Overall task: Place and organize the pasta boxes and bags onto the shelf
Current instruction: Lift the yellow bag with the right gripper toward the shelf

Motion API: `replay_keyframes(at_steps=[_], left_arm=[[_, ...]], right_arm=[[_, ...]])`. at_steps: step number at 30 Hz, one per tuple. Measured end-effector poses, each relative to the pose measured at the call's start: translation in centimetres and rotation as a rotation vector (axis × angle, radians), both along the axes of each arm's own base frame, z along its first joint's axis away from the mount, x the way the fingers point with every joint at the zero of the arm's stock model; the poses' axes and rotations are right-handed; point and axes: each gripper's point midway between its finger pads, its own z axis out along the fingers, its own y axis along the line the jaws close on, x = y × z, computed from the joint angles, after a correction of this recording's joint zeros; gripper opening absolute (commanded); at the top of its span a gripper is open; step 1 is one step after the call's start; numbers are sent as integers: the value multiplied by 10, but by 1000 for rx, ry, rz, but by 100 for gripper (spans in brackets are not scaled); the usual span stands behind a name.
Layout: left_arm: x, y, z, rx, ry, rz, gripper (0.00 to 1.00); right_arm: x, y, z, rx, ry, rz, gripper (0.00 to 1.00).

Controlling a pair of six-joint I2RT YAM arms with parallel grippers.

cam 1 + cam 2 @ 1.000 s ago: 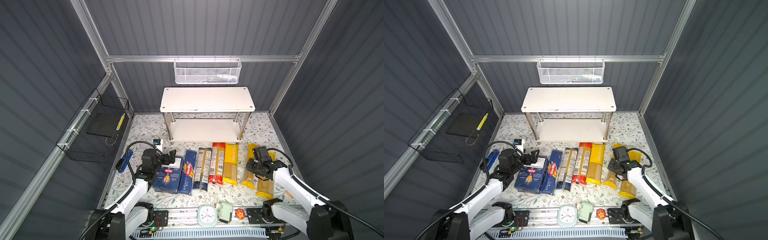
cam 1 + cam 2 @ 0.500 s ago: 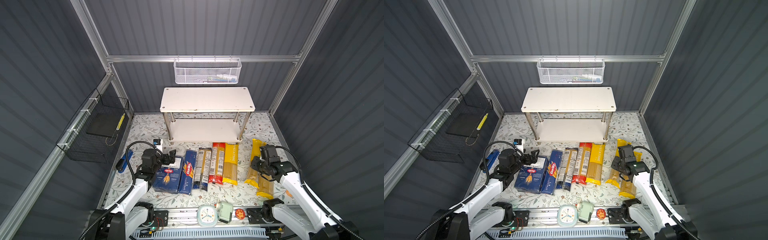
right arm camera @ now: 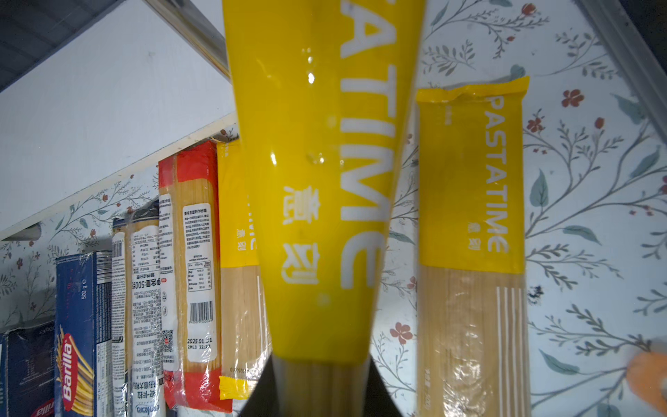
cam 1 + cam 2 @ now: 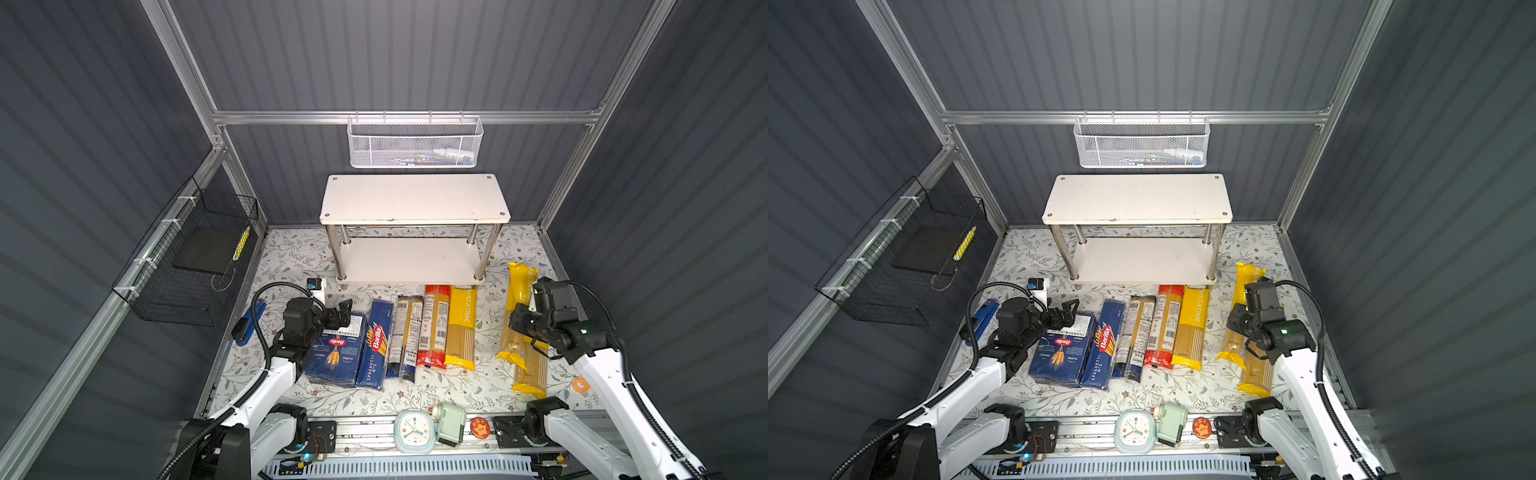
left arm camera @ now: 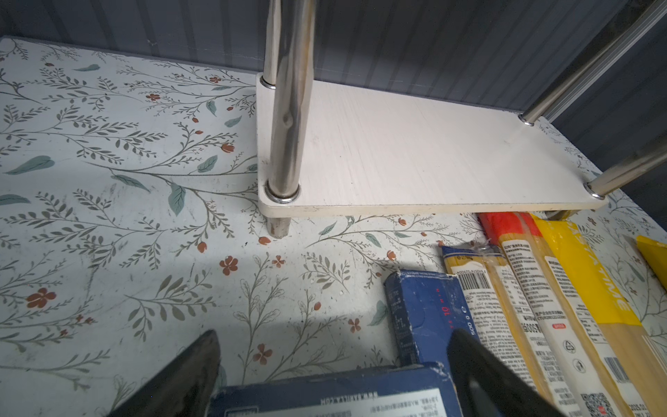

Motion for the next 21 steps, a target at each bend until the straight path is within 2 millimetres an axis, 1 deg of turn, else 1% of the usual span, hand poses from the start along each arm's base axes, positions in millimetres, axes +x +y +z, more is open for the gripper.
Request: replay_keyframes(at_steps=[4, 8, 15, 18, 21], left_arm=[[0, -1, -2, 0, 7, -3, 99], [0, -1, -5, 1, 17, -5, 99], [0, -1, -6, -2, 19, -6, 99], [0, -2, -5, -5, 20, -10, 99], [-1, -2, -5, -5, 20, -12, 99]], right_arm=[[4, -1, 22, -16, -24, 15, 0], [10, -1, 50, -28, -66, 30, 0], [33, 3, 103, -45, -151, 64, 0], [40, 5, 119, -52, -181, 77, 0], [45, 6, 130, -55, -194, 87, 0]])
